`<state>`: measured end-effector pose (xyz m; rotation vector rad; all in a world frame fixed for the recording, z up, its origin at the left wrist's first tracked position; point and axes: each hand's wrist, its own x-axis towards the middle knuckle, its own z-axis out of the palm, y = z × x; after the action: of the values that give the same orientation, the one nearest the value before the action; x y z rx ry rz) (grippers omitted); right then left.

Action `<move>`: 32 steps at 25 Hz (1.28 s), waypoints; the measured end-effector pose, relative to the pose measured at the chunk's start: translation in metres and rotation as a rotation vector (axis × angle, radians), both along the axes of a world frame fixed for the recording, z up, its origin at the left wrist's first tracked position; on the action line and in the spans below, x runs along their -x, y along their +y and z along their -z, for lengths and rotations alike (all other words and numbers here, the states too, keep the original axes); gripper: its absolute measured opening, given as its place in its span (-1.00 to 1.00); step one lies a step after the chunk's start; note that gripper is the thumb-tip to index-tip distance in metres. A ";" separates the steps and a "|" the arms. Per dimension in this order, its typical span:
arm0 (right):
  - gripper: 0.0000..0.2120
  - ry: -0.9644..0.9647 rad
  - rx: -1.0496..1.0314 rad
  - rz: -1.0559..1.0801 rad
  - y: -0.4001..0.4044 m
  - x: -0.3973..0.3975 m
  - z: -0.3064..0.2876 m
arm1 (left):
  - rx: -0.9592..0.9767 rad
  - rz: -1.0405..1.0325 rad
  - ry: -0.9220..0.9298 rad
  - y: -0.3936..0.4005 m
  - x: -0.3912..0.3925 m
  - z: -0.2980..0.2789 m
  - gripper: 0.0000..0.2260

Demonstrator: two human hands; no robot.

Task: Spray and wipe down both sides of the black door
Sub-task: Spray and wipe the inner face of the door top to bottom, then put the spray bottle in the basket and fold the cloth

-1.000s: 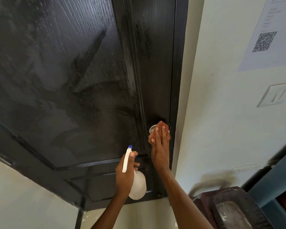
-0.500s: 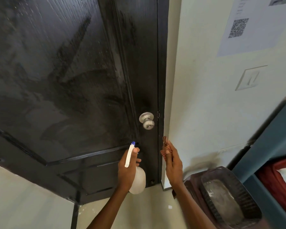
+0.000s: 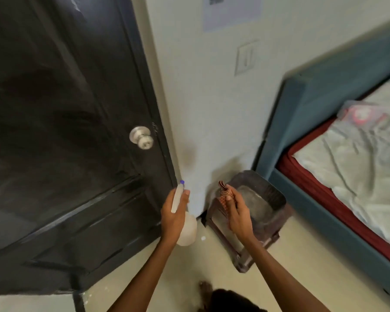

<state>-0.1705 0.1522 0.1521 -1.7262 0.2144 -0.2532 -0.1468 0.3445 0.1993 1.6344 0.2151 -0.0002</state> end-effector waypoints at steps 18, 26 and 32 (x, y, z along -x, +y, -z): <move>-0.71 0.266 -0.090 0.283 -0.198 0.016 0.056 | -0.450 0.367 0.092 -0.221 -0.085 0.042 -0.74; -0.72 0.292 -0.083 0.293 -0.239 0.001 0.068 | -0.522 0.438 0.225 -0.269 -0.141 0.118 -0.51; -0.74 0.350 -0.123 0.348 -0.238 -0.005 0.091 | -0.610 0.449 0.228 -0.288 -0.174 0.173 -0.64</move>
<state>-0.1660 -0.0861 0.0614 -1.5947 0.7753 -0.1850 0.0269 0.0563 0.0260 2.2626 0.0121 -0.5081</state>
